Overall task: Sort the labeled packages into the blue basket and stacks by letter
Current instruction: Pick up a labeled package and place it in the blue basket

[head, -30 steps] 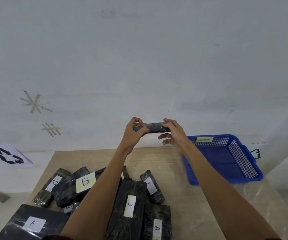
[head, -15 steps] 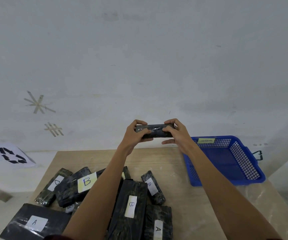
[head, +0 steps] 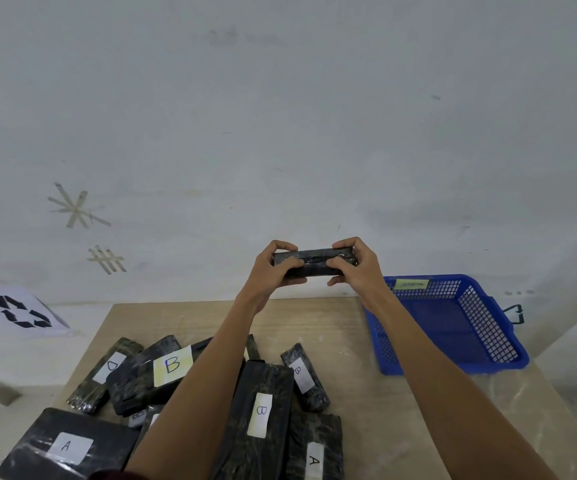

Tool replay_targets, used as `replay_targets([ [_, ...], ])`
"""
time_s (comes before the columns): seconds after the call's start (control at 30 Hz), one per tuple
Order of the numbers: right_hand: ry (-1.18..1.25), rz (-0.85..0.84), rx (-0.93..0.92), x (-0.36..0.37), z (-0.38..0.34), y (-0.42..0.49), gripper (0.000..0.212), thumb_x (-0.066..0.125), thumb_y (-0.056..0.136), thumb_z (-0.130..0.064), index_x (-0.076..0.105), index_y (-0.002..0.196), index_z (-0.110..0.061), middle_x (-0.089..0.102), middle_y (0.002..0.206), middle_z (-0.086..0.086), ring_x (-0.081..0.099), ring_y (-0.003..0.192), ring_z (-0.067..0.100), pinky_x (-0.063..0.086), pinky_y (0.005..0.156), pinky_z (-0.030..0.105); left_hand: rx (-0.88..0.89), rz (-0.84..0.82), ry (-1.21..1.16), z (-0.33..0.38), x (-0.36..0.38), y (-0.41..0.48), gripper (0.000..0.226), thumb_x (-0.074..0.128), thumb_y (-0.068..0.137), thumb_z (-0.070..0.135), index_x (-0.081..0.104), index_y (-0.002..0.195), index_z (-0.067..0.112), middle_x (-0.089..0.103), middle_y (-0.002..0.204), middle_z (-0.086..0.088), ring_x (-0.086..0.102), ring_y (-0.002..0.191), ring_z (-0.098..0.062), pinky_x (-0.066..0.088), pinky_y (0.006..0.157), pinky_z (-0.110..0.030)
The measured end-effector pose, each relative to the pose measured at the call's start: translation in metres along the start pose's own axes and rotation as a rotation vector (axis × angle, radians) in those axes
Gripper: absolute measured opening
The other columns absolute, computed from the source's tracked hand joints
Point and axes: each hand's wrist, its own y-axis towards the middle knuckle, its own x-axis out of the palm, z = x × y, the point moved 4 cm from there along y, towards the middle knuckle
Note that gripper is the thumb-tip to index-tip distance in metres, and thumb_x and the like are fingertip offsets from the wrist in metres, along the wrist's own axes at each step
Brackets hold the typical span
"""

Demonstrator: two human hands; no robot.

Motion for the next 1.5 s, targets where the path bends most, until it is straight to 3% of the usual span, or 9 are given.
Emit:
replay_targets([
  [0.5, 0.038, -0.007, 0.074, -0.001, 0.001, 0.004, 0.039, 0.069, 0.089, 0.0, 0.057, 0.125, -0.012, 0.061, 0.115, 0.013, 0.068, 0.095, 0.026, 0.062, 0.061, 0.038, 0.111, 0.014, 0.063, 0.007, -0.003, -0.001, 0.029, 0.072, 0.089, 0.0, 0.061, 0.115, 0.006, 0.066, 0.114, -0.022, 0.071, 0.098, -0.035, 0.063, 0.077, -0.04],
  [0.6, 0.06, -0.064, 0.213, 0.0, 0.005, 0.005, 0.037, 0.069, 0.094, -0.021, 0.055, 0.127, -0.014, 0.062, 0.12, 0.015, 0.066, 0.091, 0.023, 0.059, 0.058, 0.036, 0.134, 0.034, 0.078, 0.009, -0.004, 0.0, 0.037, 0.074, 0.087, -0.002, 0.058, 0.119, 0.007, 0.066, 0.109, -0.017, 0.071, 0.092, -0.027, 0.062, 0.077, -0.035],
  [0.7, 0.064, -0.06, 0.317, 0.001, 0.007, 0.005, 0.034, 0.061, 0.097, -0.042, 0.059, 0.116, -0.014, 0.064, 0.11, 0.011, 0.063, 0.076, 0.022, 0.05, 0.05, 0.033, 0.133, 0.024, 0.091, 0.007, -0.005, 0.003, 0.04, 0.075, 0.083, -0.006, 0.059, 0.118, 0.005, 0.066, 0.108, -0.014, 0.069, 0.094, -0.026, 0.062, 0.082, -0.037],
  [0.87, 0.199, 0.019, 0.257, 0.002, 0.009, 0.008, 0.012, 0.059, 0.099, -0.018, 0.057, 0.098, -0.005, 0.065, 0.099, 0.02, 0.065, 0.069, 0.026, 0.055, 0.055, 0.034, 0.124, -0.008, 0.162, 0.002, -0.002, 0.005, 0.037, 0.071, 0.084, -0.005, 0.058, 0.115, 0.01, 0.064, 0.113, -0.014, 0.065, 0.097, -0.023, 0.06, 0.085, -0.034],
  [1.03, 0.101, -0.027, 0.168, 0.005, 0.007, 0.008, 0.007, 0.055, 0.099, -0.011, 0.061, 0.097, -0.008, 0.063, 0.111, 0.019, 0.069, 0.088, 0.031, 0.061, 0.063, 0.04, -0.006, 0.024, 0.013, -0.004, -0.002, 0.008, 0.008, 0.063, 0.095, 0.006, 0.06, 0.102, 0.009, 0.059, 0.116, -0.016, 0.066, 0.105, -0.029, 0.058, 0.093, -0.039],
  [1.17, 0.023, -0.021, 0.114, 0.006, 0.008, 0.008, 0.002, 0.059, 0.097, -0.011, 0.061, 0.096, -0.01, 0.06, 0.117, 0.016, 0.062, 0.106, 0.027, 0.062, 0.071, 0.036, -0.036, 0.036, -0.008, -0.007, -0.001, 0.008, 0.005, 0.062, 0.097, 0.009, 0.058, 0.096, 0.007, 0.059, 0.113, -0.017, 0.066, 0.106, -0.031, 0.058, 0.095, -0.039],
  [1.5, 0.024, 0.073, -0.013, 0.006, 0.007, 0.009, 0.002, 0.059, 0.095, -0.003, 0.06, 0.097, -0.002, 0.062, 0.103, 0.012, 0.065, 0.096, 0.024, 0.06, 0.069, 0.029, 0.009, 0.021, 0.026, 0.0, 0.002, 0.009, 0.008, 0.063, 0.096, 0.009, 0.056, 0.098, 0.008, 0.06, 0.113, -0.019, 0.067, 0.106, -0.034, 0.059, 0.089, -0.032],
])
